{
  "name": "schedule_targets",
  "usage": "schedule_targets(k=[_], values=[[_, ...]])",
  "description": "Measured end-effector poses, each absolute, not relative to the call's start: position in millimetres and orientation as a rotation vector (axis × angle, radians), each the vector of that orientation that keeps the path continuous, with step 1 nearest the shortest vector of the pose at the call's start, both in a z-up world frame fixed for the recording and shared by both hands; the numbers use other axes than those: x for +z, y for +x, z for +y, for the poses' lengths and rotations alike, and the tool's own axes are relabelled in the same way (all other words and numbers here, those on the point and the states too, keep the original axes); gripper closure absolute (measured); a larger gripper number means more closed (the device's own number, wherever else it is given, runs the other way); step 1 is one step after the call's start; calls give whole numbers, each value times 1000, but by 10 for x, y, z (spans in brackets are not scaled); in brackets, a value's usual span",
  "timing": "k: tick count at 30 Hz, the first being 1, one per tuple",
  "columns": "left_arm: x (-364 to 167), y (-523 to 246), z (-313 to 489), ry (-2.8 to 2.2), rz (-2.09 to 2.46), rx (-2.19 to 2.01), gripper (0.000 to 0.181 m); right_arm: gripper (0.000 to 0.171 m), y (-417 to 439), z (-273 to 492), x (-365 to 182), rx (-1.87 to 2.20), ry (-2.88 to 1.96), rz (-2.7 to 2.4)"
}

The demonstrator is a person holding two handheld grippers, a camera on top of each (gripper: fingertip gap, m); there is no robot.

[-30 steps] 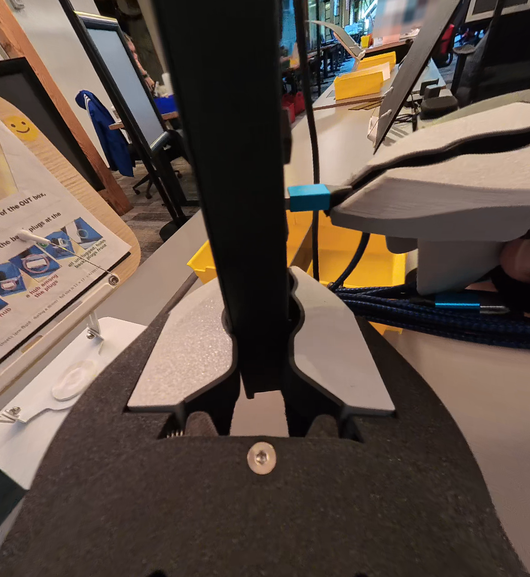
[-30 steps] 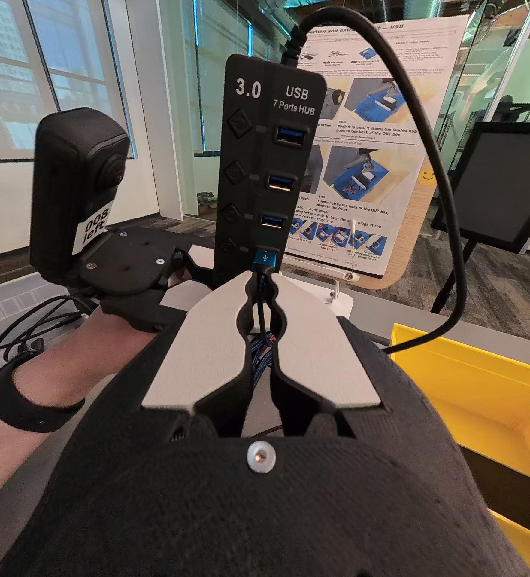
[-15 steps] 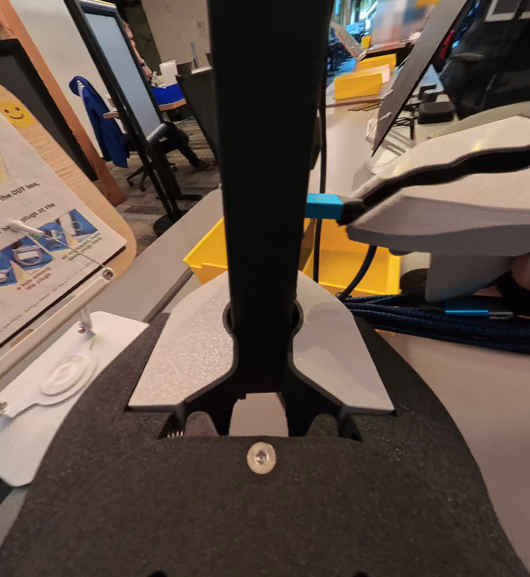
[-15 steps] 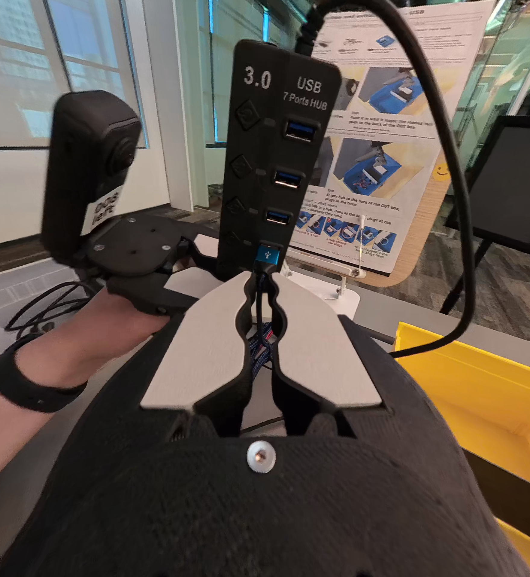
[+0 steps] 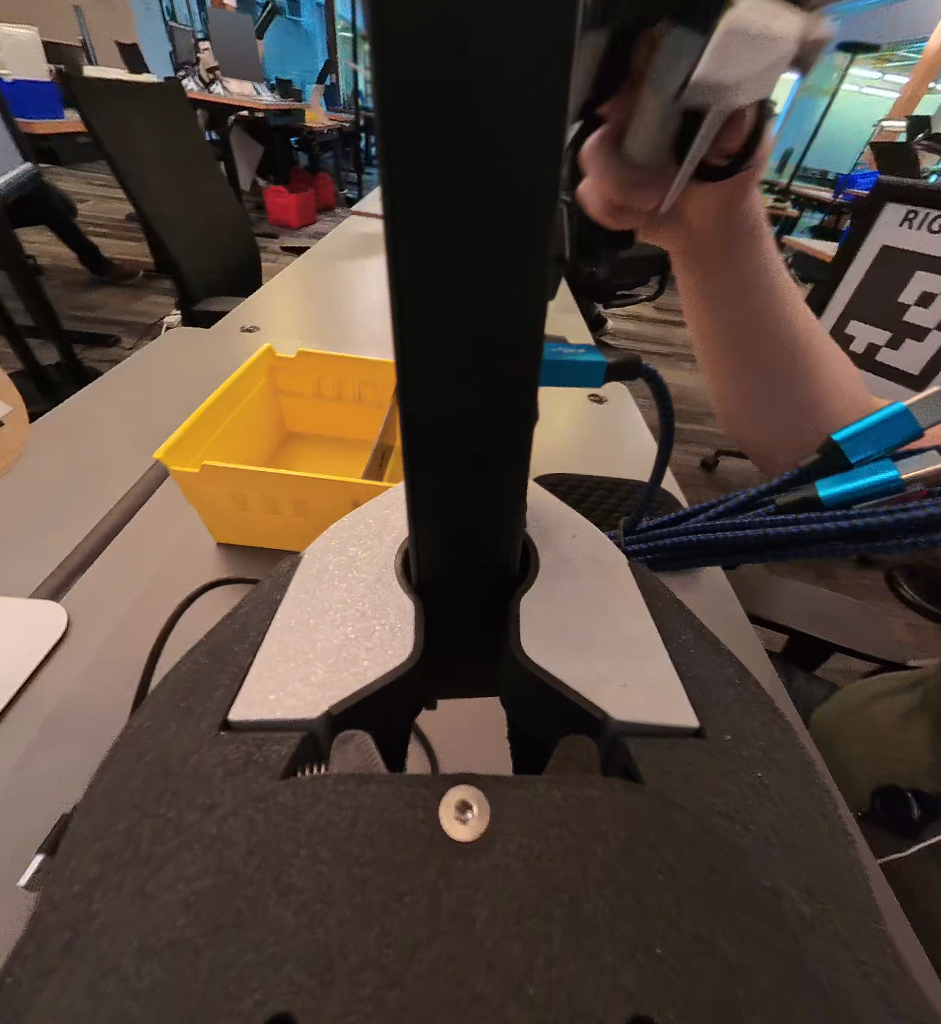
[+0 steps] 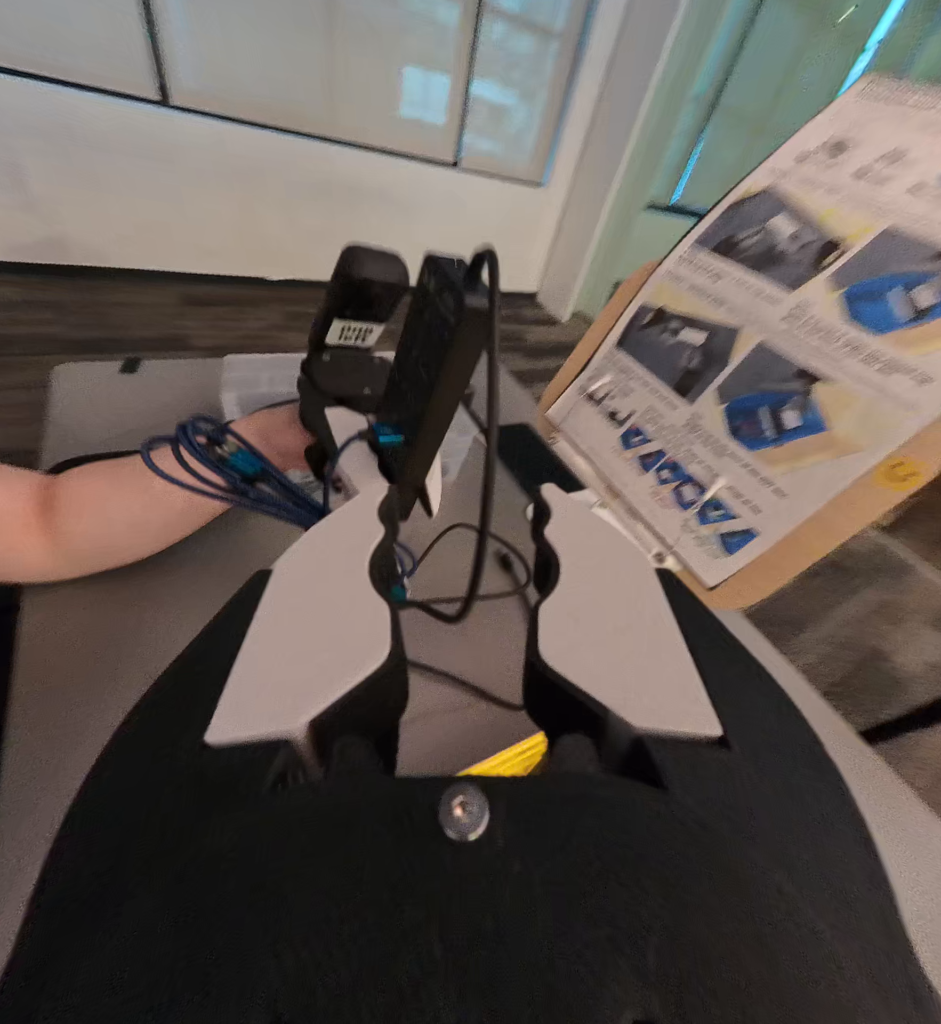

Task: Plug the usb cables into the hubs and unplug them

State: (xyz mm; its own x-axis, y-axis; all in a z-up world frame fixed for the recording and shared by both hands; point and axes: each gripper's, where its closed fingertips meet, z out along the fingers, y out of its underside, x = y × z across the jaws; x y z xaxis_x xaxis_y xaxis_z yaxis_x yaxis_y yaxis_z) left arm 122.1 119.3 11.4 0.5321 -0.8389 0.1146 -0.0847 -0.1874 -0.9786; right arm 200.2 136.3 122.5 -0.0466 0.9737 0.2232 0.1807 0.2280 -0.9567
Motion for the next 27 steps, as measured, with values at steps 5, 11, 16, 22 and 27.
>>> schedule_targets(k=[5,11,16,22,27], values=[[268,1184,1103,-1587,788,-847,155,113,1885,1451,637,1107,-1238,-1554],[571,837,912,-1554,695,-789,155,97,1513,1209,-47,1108,-1270,-1524],[751,542,621,-1523,669,-759,155,97,1093,1238,-357,1000,-1356,-1443],[795,291,474,-1491,644,-718,155,103,559,1457,-912,1075,-1604,-1320],[810,167,470,-1462,605,-747,155,106,207,1094,-1448,1224,-1593,-1553]])
